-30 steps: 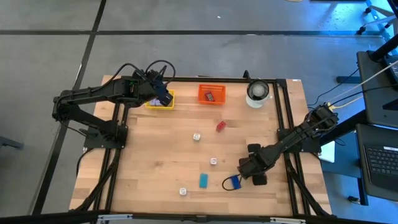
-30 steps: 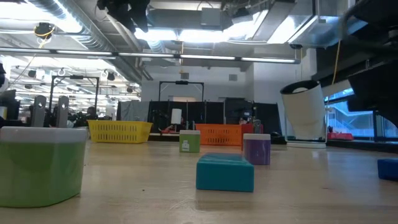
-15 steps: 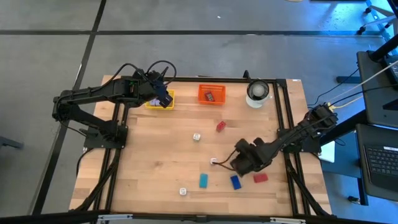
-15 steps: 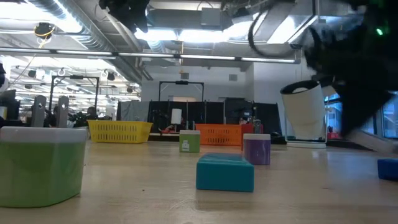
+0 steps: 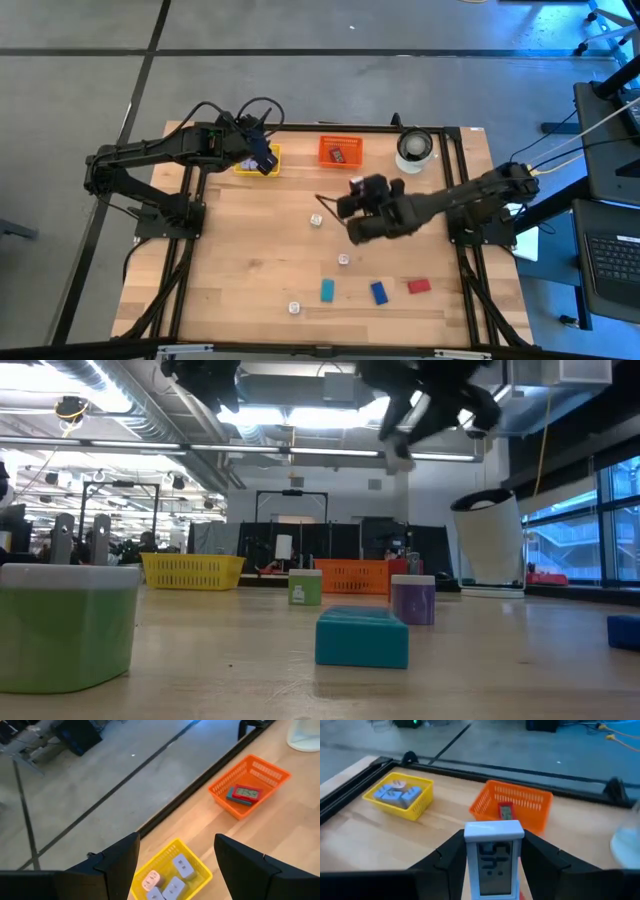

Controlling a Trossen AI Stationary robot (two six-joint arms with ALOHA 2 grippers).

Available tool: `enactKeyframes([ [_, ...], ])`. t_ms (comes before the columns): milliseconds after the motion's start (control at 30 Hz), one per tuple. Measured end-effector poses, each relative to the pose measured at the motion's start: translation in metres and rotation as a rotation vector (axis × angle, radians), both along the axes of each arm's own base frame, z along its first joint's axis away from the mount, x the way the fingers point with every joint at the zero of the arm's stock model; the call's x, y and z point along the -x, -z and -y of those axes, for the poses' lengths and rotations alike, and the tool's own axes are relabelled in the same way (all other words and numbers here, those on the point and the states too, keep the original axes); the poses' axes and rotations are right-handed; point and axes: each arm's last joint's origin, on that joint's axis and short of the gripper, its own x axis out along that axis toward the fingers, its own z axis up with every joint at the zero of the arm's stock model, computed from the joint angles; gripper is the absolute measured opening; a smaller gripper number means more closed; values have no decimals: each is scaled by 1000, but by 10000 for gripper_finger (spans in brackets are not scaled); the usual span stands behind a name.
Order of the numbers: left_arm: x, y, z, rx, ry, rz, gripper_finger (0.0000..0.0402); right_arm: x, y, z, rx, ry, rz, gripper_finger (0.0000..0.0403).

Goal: Pick & Place Office items
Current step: Put the white digital timer into the orange bin

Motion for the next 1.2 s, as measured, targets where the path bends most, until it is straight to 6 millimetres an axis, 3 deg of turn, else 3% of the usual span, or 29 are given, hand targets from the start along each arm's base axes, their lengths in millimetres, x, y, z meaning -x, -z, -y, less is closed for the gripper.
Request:
enactKeyframes([
  [267, -1, 1, 2, 55, 50, 1, 253, -28, -60, 43, -49, -172, -72, 161],
  [500, -1, 2, 2, 70, 61, 0, 253, -47, -100, 59, 61, -422, -30, 161],
  [700, -1, 1, 2, 57, 65, -12, 253, -47, -132, 65, 129, -499, 4, 161],
  [833, -1, 1, 2, 48, 61, -16, 253, -37, -154, 67, 217, -535, -10, 161],
  [1033, -1, 1, 1, 41, 39, -4, 253, -23, -161, 84, 311, -518, -142, 161],
  [1200, 0, 1, 1, 37, 29, 0, 253, -24, -139, 120, 204, -561, -185, 162],
])
